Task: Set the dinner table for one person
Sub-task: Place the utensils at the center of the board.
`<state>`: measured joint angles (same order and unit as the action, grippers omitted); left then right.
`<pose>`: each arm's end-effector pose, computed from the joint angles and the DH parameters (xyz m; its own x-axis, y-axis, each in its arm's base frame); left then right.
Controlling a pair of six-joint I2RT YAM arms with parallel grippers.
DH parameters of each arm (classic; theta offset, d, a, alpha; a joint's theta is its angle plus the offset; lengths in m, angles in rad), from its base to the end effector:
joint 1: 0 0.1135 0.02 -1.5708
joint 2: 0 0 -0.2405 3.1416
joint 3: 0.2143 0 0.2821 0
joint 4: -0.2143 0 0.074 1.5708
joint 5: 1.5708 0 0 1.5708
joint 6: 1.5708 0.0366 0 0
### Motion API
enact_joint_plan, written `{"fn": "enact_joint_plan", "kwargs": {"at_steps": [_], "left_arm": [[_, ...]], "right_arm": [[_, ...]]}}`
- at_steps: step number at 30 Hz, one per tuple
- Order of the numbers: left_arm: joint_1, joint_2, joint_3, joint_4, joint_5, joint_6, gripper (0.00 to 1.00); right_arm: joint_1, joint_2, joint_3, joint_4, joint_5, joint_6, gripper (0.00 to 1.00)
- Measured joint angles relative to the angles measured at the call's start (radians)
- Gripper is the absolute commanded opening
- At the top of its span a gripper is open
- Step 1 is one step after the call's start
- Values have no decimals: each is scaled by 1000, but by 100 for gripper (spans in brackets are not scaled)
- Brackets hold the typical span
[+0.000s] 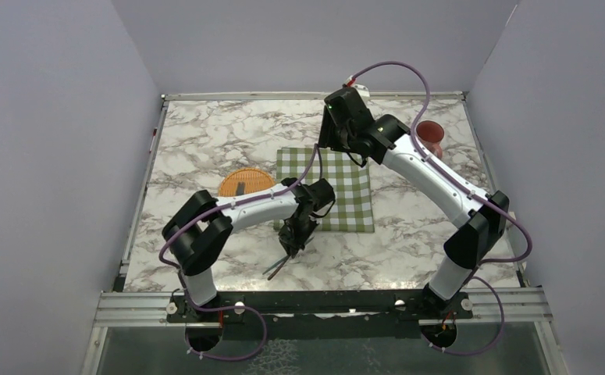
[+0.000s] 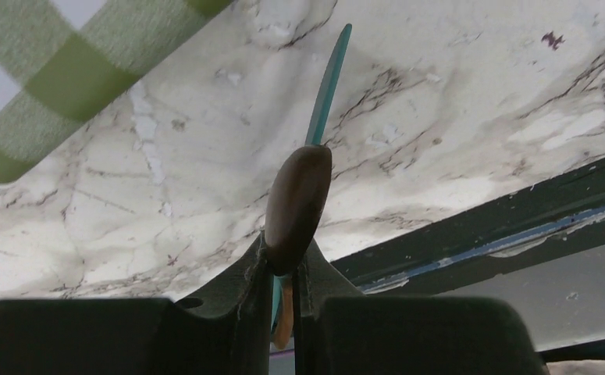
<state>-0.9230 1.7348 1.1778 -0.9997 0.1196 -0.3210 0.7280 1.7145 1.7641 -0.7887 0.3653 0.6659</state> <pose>0.1935 -0.2630 0.1457 -0.8227 0.5680 0.0243 0.5619 0.8188 -0.1177 0.3123 0.2609 0.3522 -0.6576 0.1868 -0.7298 -0.0231 0.9633 0.2673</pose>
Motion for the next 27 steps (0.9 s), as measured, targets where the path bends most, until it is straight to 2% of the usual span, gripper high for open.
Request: {"fn": "enact_joint_plan", "kwargs": {"at_steps": [9, 16, 27], "left_arm": [[-37, 142, 79, 62, -1, 16, 0], [-76, 183, 105, 56, 5, 42, 0], [-95, 185, 107, 50, 20, 37, 37]], "right_arm": [[-4, -19, -2, -35, 40, 0, 60], [-3, -71, -6, -19, 44, 16, 60], [-3, -81, -15, 4, 38, 13, 62]]}}
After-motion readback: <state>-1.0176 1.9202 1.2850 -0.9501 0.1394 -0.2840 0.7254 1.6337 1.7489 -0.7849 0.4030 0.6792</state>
